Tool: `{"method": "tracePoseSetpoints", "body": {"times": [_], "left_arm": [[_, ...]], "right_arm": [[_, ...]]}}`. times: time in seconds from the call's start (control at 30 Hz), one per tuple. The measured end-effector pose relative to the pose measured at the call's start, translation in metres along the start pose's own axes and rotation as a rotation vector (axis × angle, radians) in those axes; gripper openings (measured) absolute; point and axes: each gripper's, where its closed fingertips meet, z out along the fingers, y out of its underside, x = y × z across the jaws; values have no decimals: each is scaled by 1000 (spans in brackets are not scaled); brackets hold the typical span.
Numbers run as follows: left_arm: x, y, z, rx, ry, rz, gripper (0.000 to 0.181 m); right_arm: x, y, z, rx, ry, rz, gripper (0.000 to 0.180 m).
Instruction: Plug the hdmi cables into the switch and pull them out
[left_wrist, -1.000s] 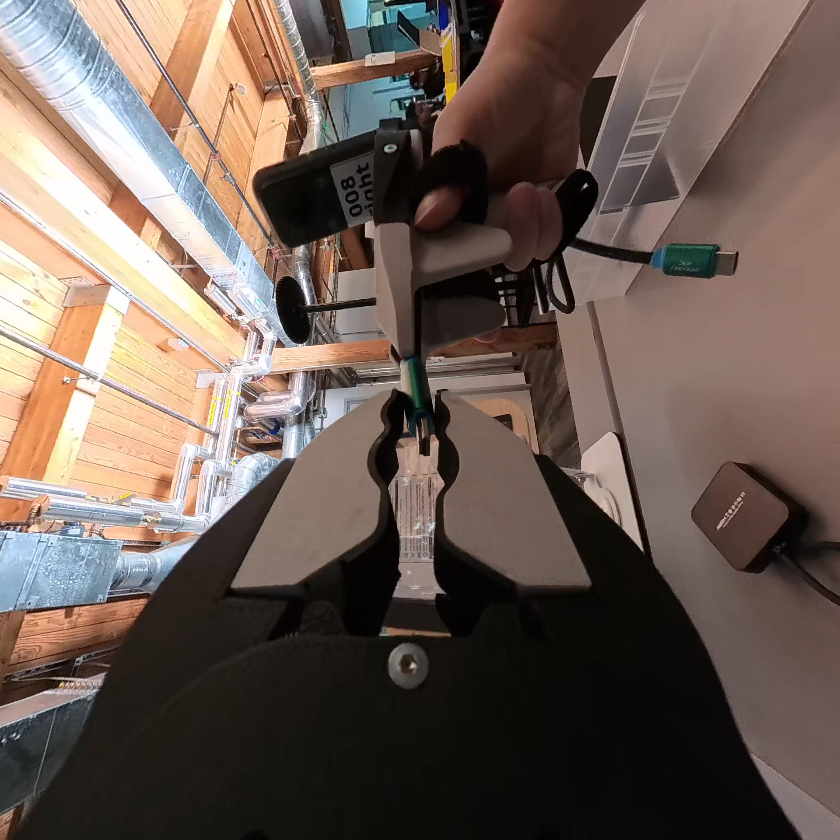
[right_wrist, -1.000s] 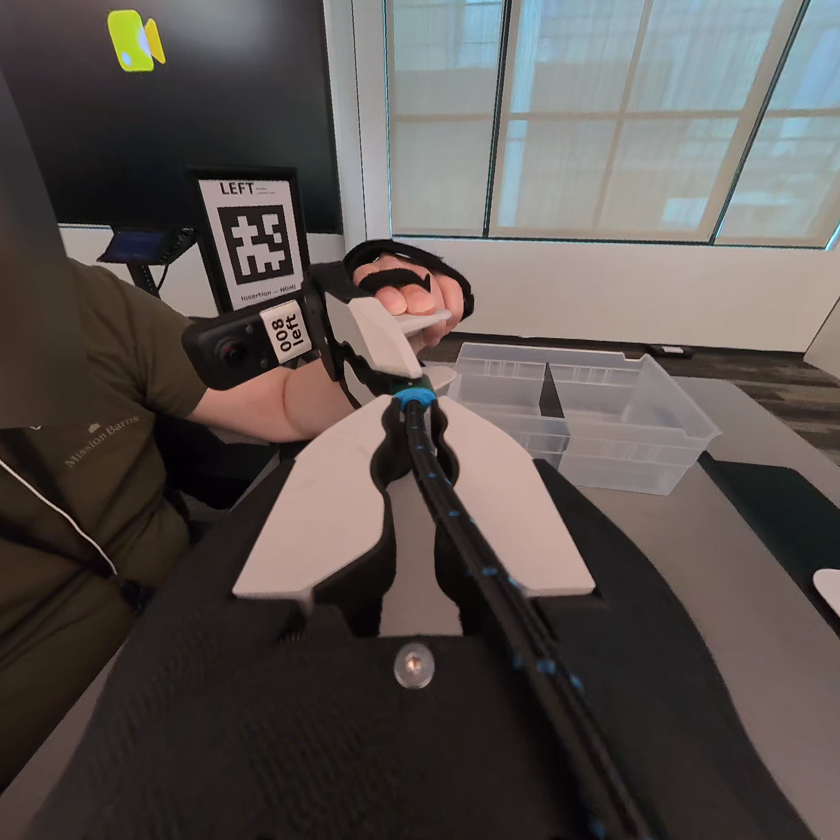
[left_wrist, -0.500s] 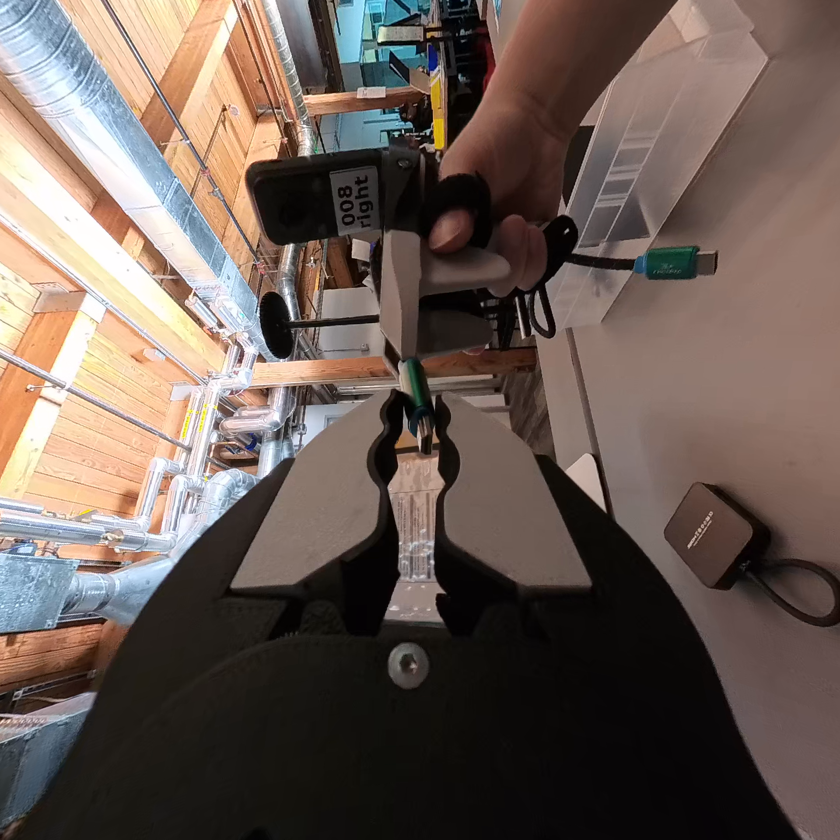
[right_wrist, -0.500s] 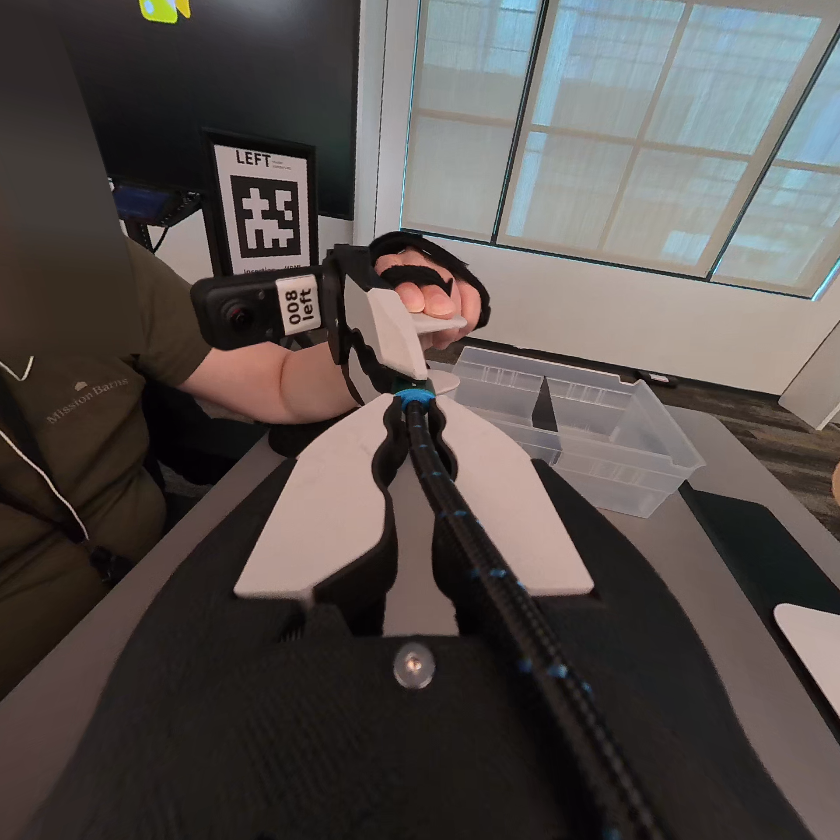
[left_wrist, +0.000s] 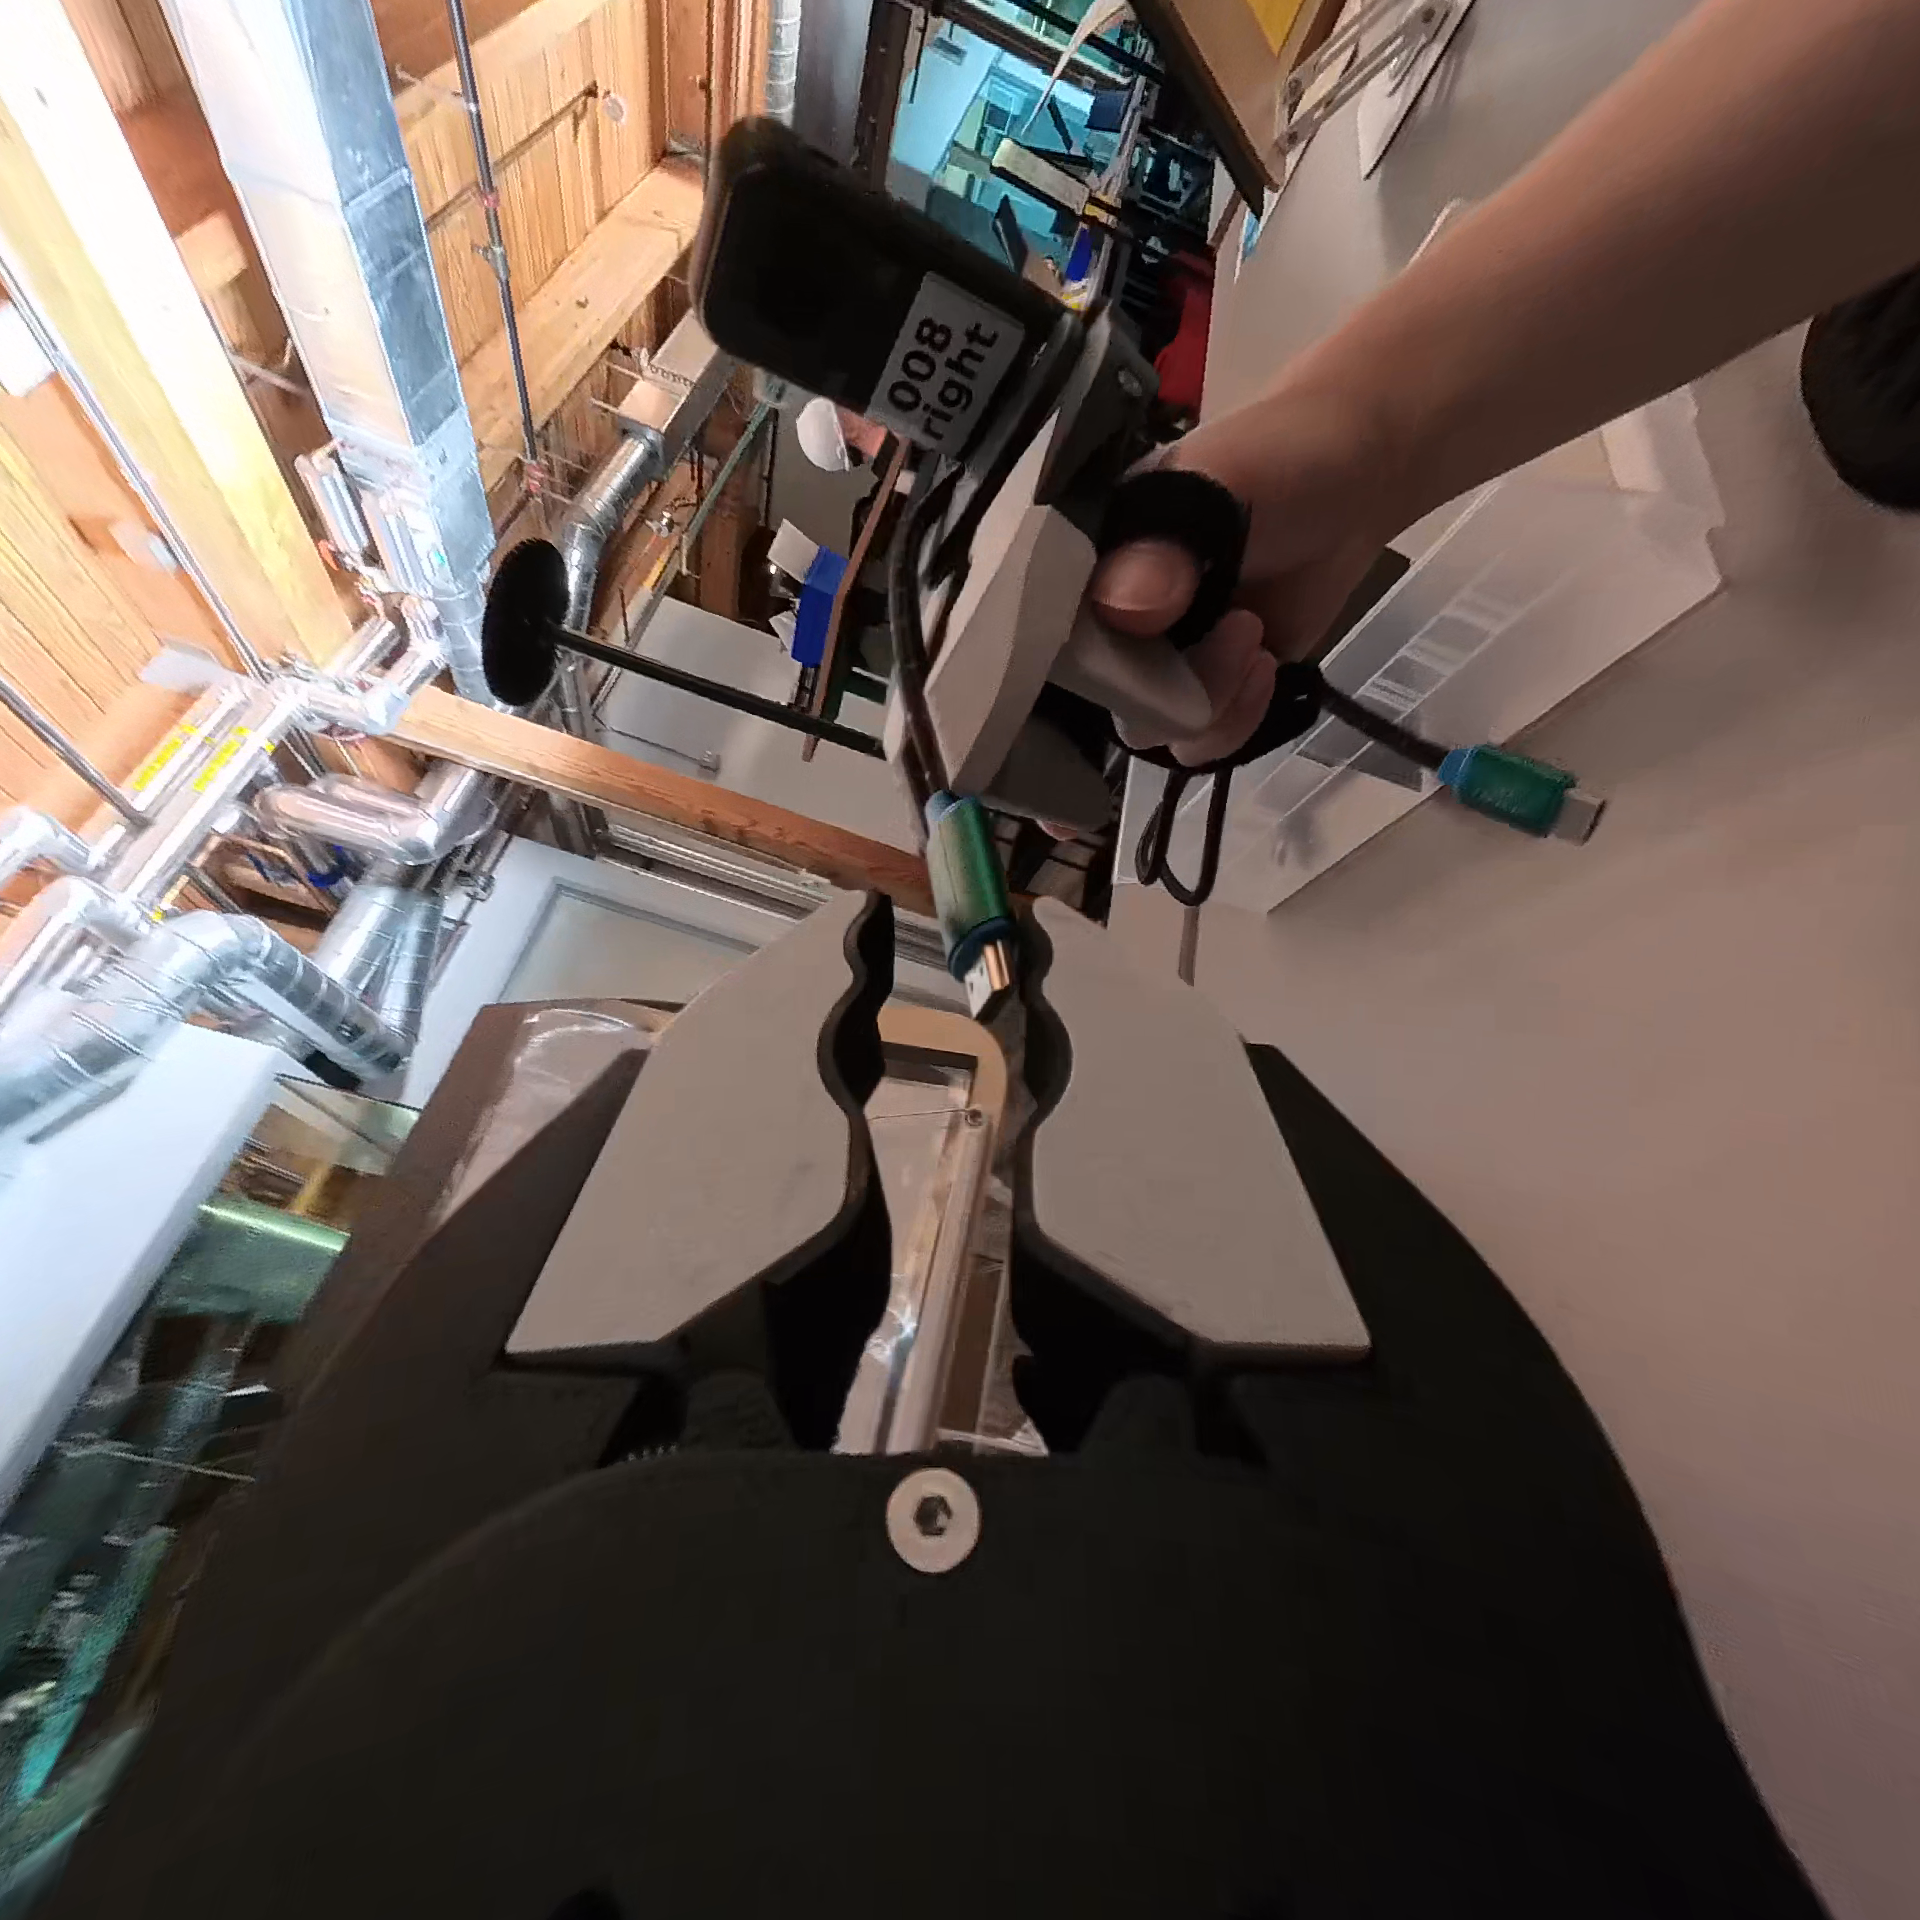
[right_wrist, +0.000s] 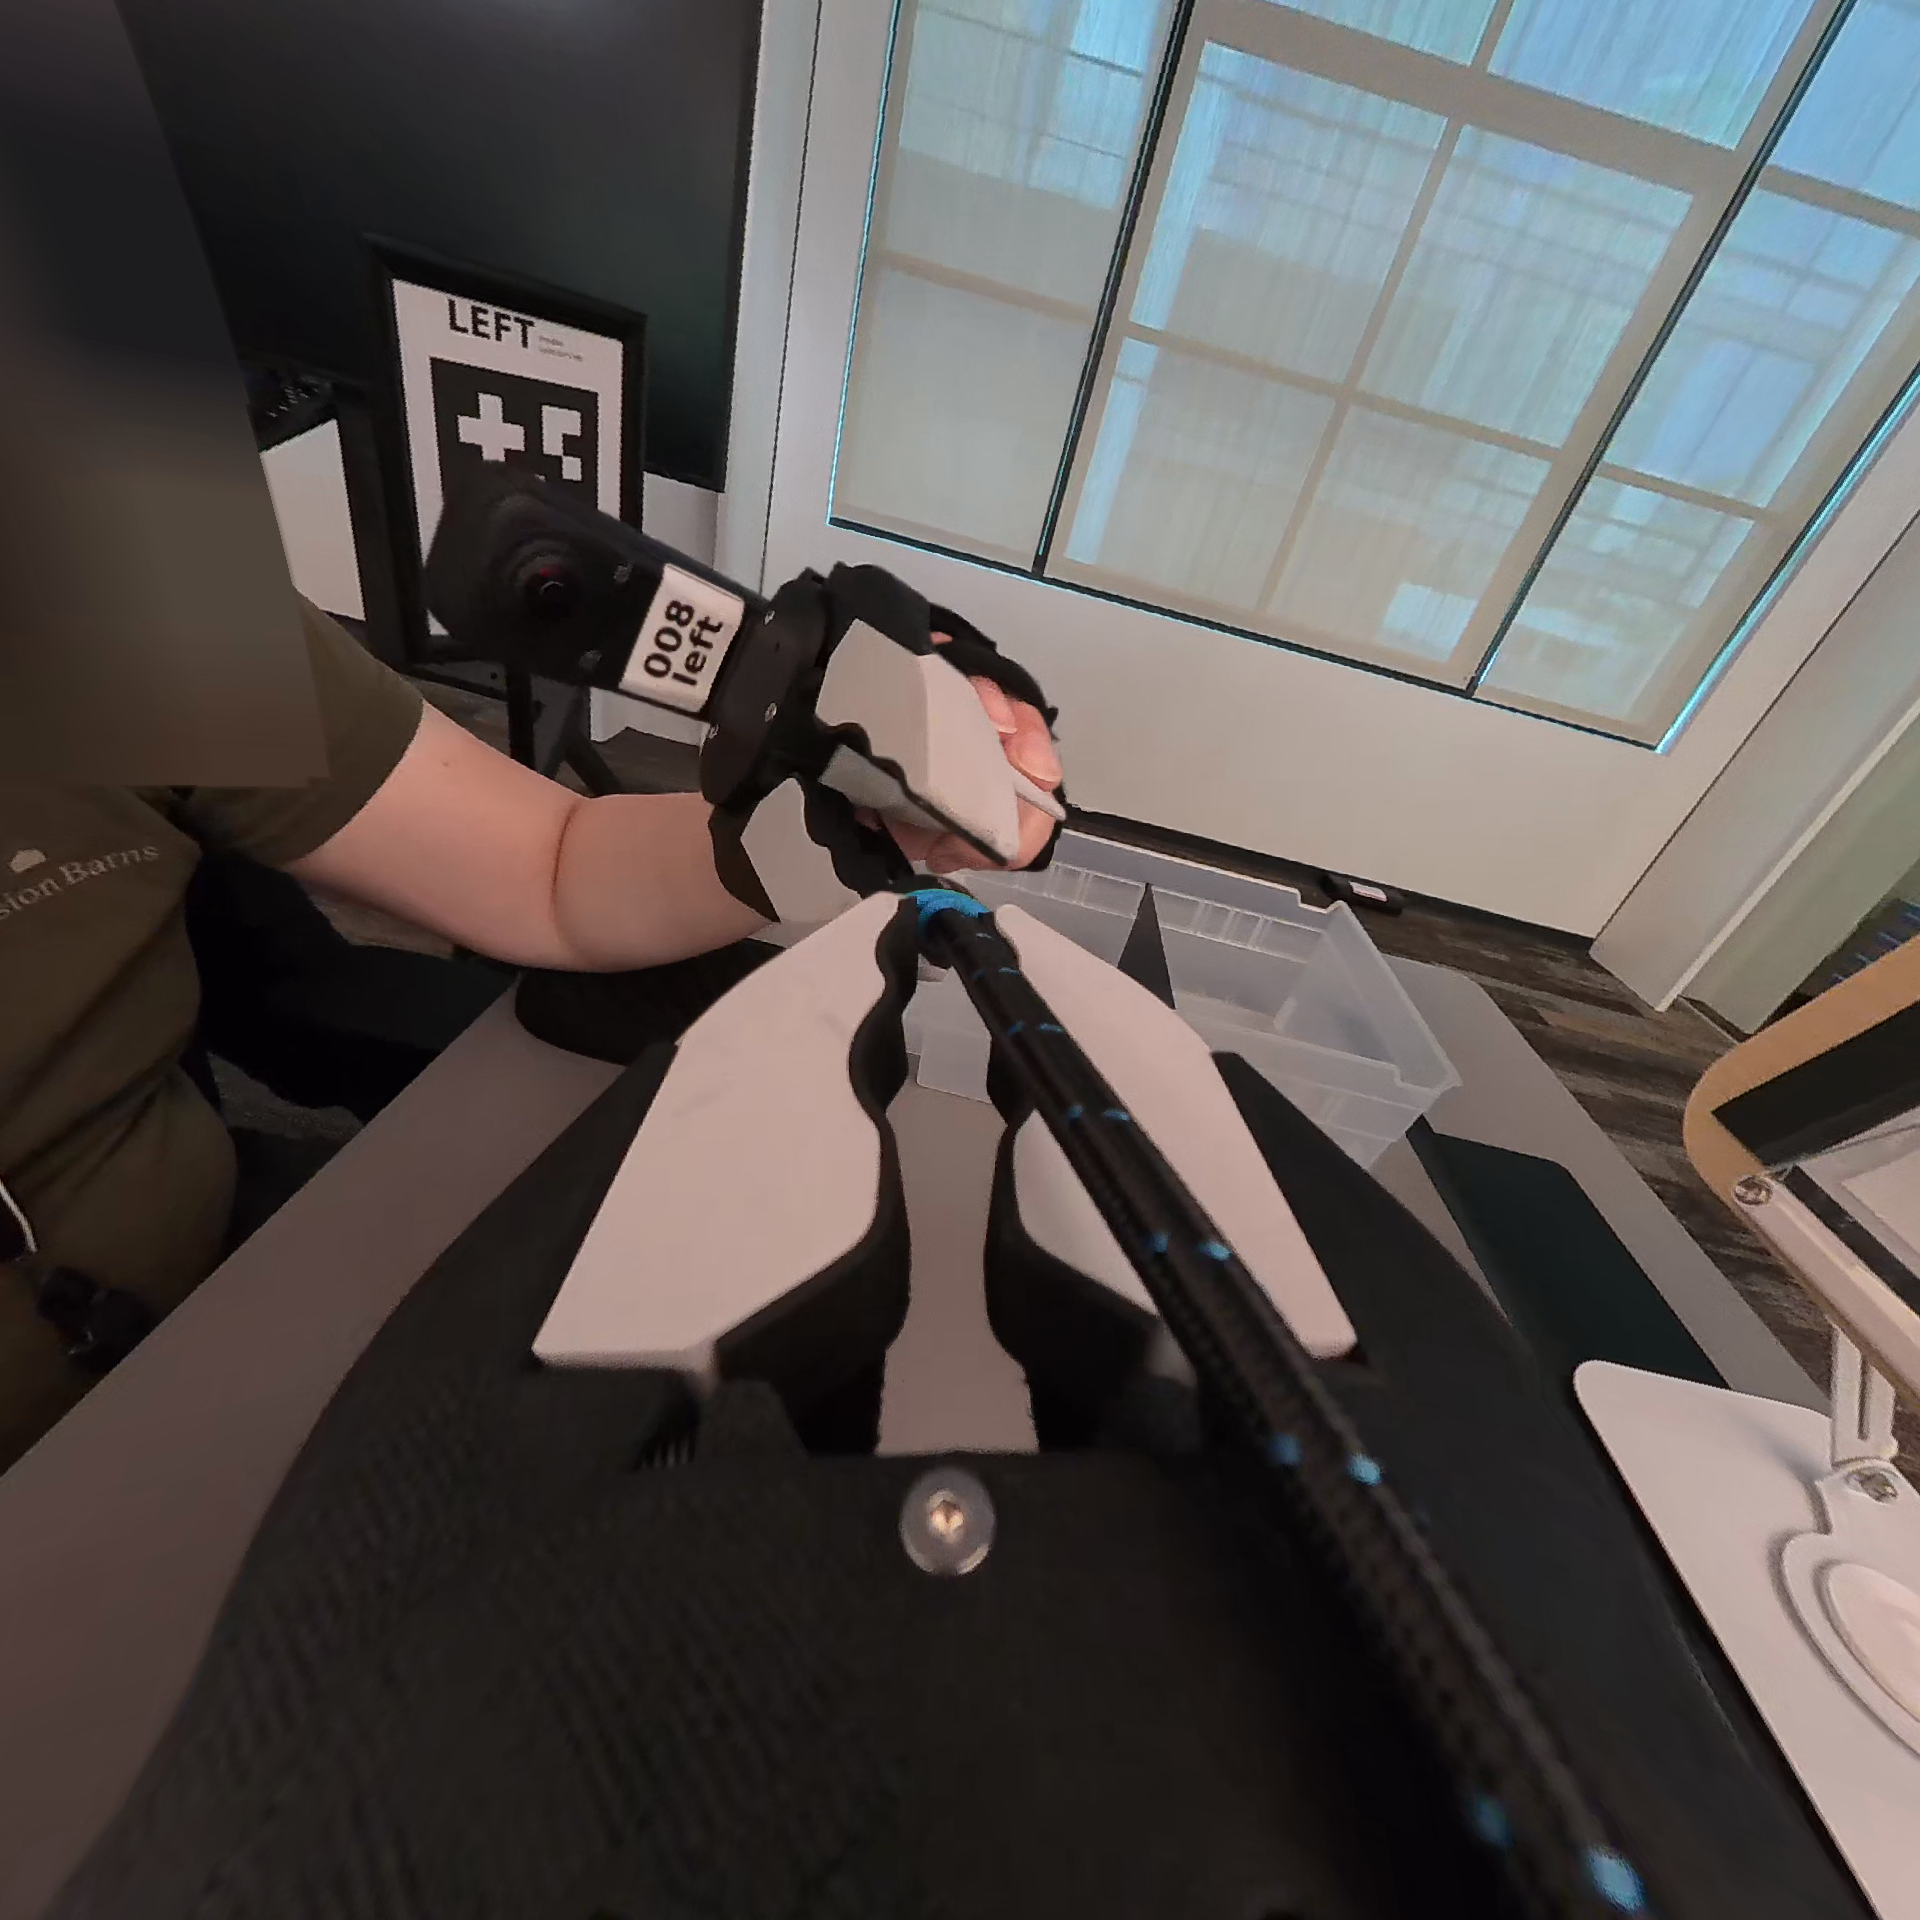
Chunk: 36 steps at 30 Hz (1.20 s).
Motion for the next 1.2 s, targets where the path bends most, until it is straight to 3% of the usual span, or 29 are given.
{"method": "tracePoseSetpoints", "body": {"times": [0.1,0.47,0.97,1.1,1.2], "left_arm": [[4,1,0,2,14,31,14],[19,11,-5,-92,136,160,13],[13,26,2,-186,48,319,13],[7,31,4,-205,35,155,12],[-6,43,7,-251,28,-114,31]], "right_arm": [[0,1,0,0,-9,23,11],[-4,18,5,-74,-62,85,11],[11,24,4,-112,20,100,11],[16,19,4,-89,72,35,11],[27,9,-6,-86,165,-30,11]]}}
